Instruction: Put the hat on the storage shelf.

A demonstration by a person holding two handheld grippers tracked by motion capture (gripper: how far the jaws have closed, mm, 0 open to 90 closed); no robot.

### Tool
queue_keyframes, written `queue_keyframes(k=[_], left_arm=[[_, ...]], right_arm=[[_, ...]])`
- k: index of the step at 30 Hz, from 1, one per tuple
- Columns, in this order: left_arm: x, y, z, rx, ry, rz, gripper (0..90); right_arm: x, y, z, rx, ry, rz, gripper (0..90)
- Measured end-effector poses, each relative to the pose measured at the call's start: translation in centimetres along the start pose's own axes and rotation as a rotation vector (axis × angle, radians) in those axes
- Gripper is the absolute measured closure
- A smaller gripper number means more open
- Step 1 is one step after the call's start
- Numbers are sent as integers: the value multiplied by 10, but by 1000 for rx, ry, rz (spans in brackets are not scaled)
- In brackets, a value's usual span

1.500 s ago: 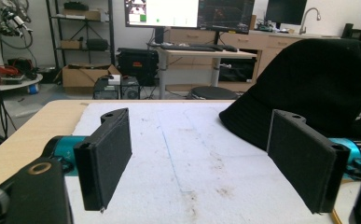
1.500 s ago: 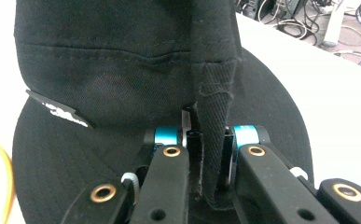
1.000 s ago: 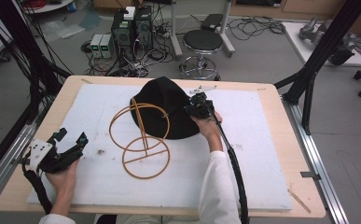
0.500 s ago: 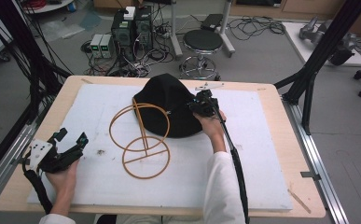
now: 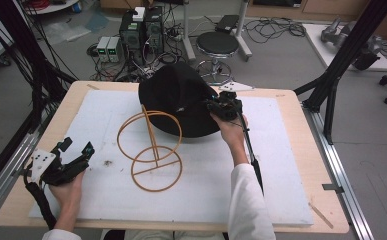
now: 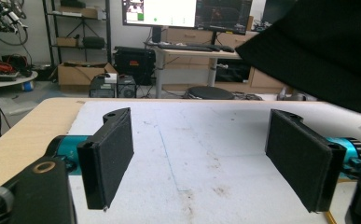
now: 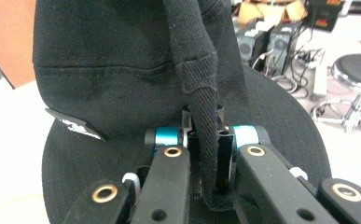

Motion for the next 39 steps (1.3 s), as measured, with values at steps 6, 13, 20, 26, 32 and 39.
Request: queue_keyframes(k=[6, 13, 20, 26, 32, 39], left_arm=[[0, 0, 0, -2, -1, 1, 236], [0, 0, 1, -5, 2, 0, 235], [0, 0, 2, -9, 2, -3, 235], [0, 0, 2, -6, 0, -5, 235], [0, 0, 2, -6, -6, -4, 234], [-1, -1, 3, -6, -8, -6, 234]], right_arm=[[11, 15, -1, -7, -14, 69, 882], [25, 33, -6, 1, -24, 164, 882], [37, 52, -6, -21, -18, 249, 882], [48, 69, -11, -25, -9, 339, 882], [54, 82, -14, -16, -7, 385, 882], [58, 93, -14, -1, -29, 429, 882]])
Point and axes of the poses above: each handheld gripper's, and its own axes: y roughly backward along the jaws, x roughly out of its top, z roughly to its right, the point moved 7 cm from there along -y, roughly forward along the jaws, and after that the axes turned 12 degrees about x, right-handed, at the moved point
